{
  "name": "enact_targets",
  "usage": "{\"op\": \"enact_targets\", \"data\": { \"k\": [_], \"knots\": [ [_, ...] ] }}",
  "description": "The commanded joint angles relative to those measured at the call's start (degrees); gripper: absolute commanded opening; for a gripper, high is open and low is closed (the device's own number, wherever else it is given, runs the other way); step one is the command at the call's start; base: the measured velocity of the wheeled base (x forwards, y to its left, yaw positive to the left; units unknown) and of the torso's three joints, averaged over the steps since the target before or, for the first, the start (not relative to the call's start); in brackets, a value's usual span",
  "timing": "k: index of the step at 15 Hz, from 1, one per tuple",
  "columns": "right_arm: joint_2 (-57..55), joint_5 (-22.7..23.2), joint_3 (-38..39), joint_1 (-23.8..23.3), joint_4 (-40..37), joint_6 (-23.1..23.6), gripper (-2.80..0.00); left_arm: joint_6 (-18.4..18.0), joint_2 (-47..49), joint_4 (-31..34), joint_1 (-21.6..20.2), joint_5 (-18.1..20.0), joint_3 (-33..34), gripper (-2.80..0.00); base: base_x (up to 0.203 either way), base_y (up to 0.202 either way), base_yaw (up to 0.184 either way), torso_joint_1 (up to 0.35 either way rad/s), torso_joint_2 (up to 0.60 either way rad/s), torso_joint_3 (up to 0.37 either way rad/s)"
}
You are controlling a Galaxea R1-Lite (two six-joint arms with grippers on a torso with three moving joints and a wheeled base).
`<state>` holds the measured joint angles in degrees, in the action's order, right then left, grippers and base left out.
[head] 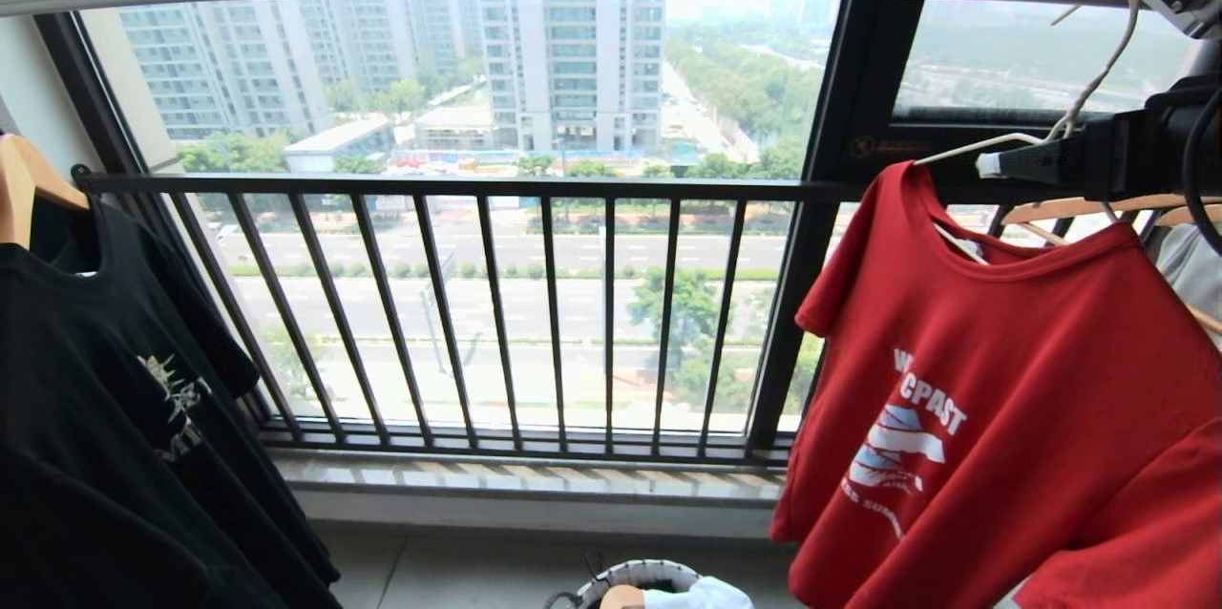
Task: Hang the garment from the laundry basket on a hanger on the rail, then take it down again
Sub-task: Take the clothes off the clothes rack
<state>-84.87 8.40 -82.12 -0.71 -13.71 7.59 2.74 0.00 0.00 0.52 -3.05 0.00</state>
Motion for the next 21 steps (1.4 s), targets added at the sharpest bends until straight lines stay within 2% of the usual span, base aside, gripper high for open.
{"op": "enact_targets", "data": {
  "k": [1,7,10,21],
  "knots": [
    [0.1,0.1,0.1,0.0,-0.1,0.1,-2.80,0.1,0.1,0.0,0.0,0.0,0.0,-2.80,0.000,0.000,0.000,0.000,0.00,0.000],
    [0.0,0.1,-0.1,0.0,0.1,0.8,-2.80,0.1,0.1,0.0,0.0,0.0,0.0,-2.80,0.000,0.000,0.000,0.000,0.00,0.000],
    [0.1,-0.8,0.0,0.0,3.5,0.9,-2.80,0.1,0.1,0.0,0.0,0.0,0.0,-2.80,0.000,0.000,0.000,0.000,0.00,0.000],
    [2.1,-0.8,1.1,0.1,3.6,0.9,-2.80,0.1,0.1,0.0,0.0,0.0,0.0,-2.80,0.000,0.000,0.000,0.000,0.00,0.000]
  ]
}}
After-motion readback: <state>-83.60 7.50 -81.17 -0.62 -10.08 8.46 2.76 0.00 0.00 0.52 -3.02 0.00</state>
